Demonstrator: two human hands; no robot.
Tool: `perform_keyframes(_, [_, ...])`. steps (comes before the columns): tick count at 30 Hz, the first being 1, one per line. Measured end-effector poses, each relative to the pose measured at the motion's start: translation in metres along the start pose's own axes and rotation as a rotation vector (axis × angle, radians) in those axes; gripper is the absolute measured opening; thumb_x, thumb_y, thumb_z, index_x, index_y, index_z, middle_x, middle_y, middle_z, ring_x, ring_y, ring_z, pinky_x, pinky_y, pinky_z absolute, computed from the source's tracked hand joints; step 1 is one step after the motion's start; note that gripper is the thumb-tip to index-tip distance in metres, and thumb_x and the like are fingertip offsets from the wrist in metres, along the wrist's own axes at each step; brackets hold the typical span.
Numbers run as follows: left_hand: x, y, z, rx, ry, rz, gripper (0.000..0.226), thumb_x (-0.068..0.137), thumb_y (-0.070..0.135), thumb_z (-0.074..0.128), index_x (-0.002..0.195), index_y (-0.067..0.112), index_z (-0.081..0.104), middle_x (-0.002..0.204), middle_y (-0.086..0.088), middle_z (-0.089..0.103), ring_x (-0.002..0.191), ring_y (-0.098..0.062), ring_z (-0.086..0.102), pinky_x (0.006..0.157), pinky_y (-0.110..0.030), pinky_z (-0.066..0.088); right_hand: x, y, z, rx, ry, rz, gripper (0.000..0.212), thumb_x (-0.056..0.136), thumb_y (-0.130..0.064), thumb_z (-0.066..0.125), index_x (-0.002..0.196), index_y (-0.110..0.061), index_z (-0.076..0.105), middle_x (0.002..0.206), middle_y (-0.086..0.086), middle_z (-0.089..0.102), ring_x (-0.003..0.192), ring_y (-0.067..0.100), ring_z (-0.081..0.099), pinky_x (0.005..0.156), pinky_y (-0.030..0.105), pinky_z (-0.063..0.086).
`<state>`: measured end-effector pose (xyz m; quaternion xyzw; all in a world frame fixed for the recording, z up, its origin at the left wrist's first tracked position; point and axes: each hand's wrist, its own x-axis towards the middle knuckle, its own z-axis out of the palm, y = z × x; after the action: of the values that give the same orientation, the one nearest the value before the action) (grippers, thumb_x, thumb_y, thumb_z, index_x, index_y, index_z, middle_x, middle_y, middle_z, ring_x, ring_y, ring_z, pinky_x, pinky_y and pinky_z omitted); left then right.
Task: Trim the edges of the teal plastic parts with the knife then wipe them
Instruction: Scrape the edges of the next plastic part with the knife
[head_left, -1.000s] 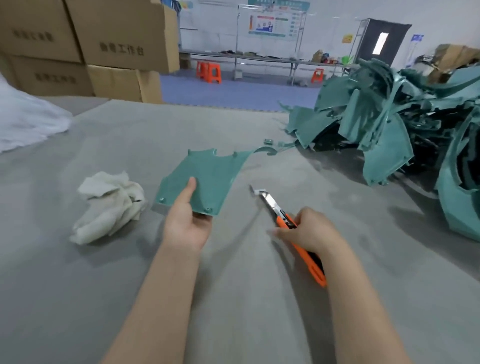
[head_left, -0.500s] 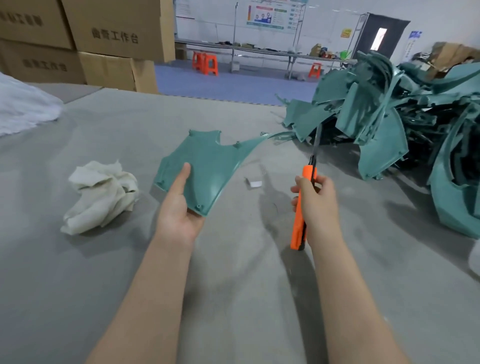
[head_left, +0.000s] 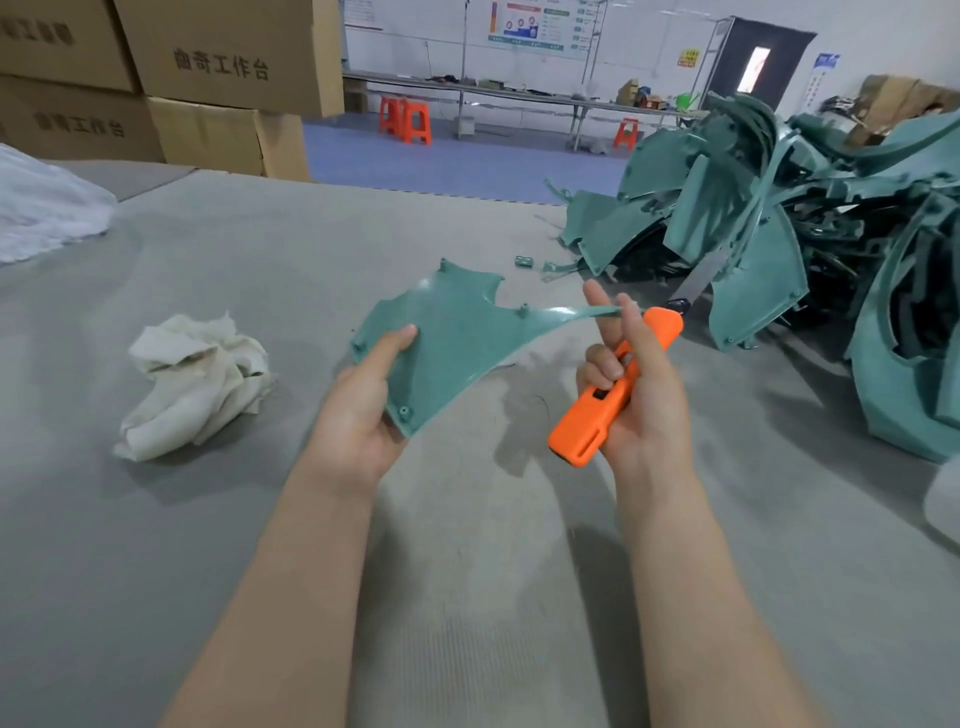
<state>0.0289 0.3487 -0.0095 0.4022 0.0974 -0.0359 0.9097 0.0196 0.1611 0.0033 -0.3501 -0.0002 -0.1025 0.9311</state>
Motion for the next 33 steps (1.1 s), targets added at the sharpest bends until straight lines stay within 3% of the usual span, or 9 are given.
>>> perform_keyframes(2, [-0.001,0.002,0.002,0.018,0.030,-0.025,0.015,0.090,0.008,0.058,0.105,0.008,0.064,0.082,-0.006,0.074,0.061,-0.013,0.069,0.047,-0.019,0.052,0.001,-0.001,-0.001,0.026,0.032,-0.023,0.019,0.096,-0.018,0.056,0.113,-0.012,0.050,0.099,-0.002,0.073,0.043,0.003,0.035,0.042,0.013,0.033])
perform_keyframes(5, [0.001,0.002,0.005,0.045,0.080,0.015,0.044,0.090,0.005,0.056,0.133,0.005,0.046,0.111,-0.014,0.064,0.079,-0.018,0.065,0.056,-0.022,0.056,0.003,-0.003,0.000,-0.031,0.204,-0.082,0.013,0.094,-0.023,0.061,0.095,-0.010,0.059,0.072,-0.009,0.063,0.045,0.004,0.037,0.045,0.014,0.033])
perform_keyframes(8, [-0.003,0.005,0.011,0.110,0.074,0.109,0.014,0.090,0.023,0.063,0.102,0.017,0.057,0.104,0.004,0.054,0.097,-0.015,0.058,0.084,-0.027,0.054,0.005,-0.005,-0.001,-0.028,0.446,-0.139,0.019,0.090,-0.021,0.068,0.090,-0.011,0.053,0.053,-0.007,0.054,0.041,0.004,0.046,0.043,0.016,0.038])
perform_keyframes(11, [-0.016,0.008,0.010,0.406,-0.162,0.161,0.036,0.070,0.061,0.071,0.095,0.035,0.068,0.096,0.024,0.063,0.106,-0.001,0.057,0.101,-0.024,0.042,0.006,-0.007,-0.003,-0.043,0.521,-0.140,0.021,0.090,-0.024,0.068,0.093,-0.009,0.054,0.044,-0.005,0.056,0.038,0.005,0.049,0.043,0.015,0.040])
perform_keyframes(14, [-0.020,0.006,0.006,1.061,-0.202,0.326,0.045,0.060,0.074,0.066,0.093,0.044,0.064,0.086,0.025,0.063,0.081,0.007,0.058,0.077,-0.013,0.044,0.009,-0.009,-0.006,-0.060,0.556,-0.149,0.021,0.090,-0.024,0.068,0.088,-0.009,0.053,0.045,-0.003,0.057,0.036,0.005,0.049,0.041,0.015,0.040])
perform_keyframes(18, [-0.020,0.005,0.009,1.582,0.273,0.697,0.033,0.080,0.052,0.066,0.074,0.020,0.059,0.068,0.005,0.059,0.068,-0.023,0.056,0.052,-0.029,0.032,0.012,-0.003,-0.005,-0.181,0.555,-0.130,0.020,0.090,-0.021,0.068,0.089,-0.006,0.055,0.047,-0.001,0.056,0.035,0.005,0.048,0.038,0.016,0.039])
perform_keyframes(26, [-0.018,0.006,0.007,1.275,-0.113,0.559,0.018,0.089,0.027,0.062,0.076,0.039,0.062,0.071,0.012,0.062,0.065,-0.004,0.053,0.056,-0.011,0.037,0.013,0.001,-0.007,-0.314,0.366,0.106,0.016,0.095,-0.016,0.060,0.083,-0.007,0.055,0.075,0.009,0.066,0.039,0.006,0.048,0.038,0.016,0.039])
perform_keyframes(30, [-0.017,0.007,0.005,1.247,-0.025,0.639,0.030,0.092,0.022,0.057,0.078,0.048,0.061,0.071,0.019,0.062,0.068,-0.007,0.054,0.059,-0.014,0.039,0.013,0.003,-0.007,-0.698,0.328,0.073,0.031,0.098,-0.045,0.049,0.095,-0.014,0.049,0.086,0.004,0.063,0.046,0.011,0.046,0.042,0.022,0.038])
perform_keyframes(33, [-0.015,0.008,0.003,1.257,0.021,0.692,0.023,0.093,0.018,0.056,0.096,0.037,0.069,0.074,0.022,0.062,0.080,-0.011,0.058,0.064,-0.020,0.037,0.017,0.002,-0.012,-0.942,0.403,-0.050,0.036,0.100,-0.052,0.029,0.104,-0.019,0.042,0.092,0.003,0.061,0.067,0.020,0.052,0.061,0.036,0.049])
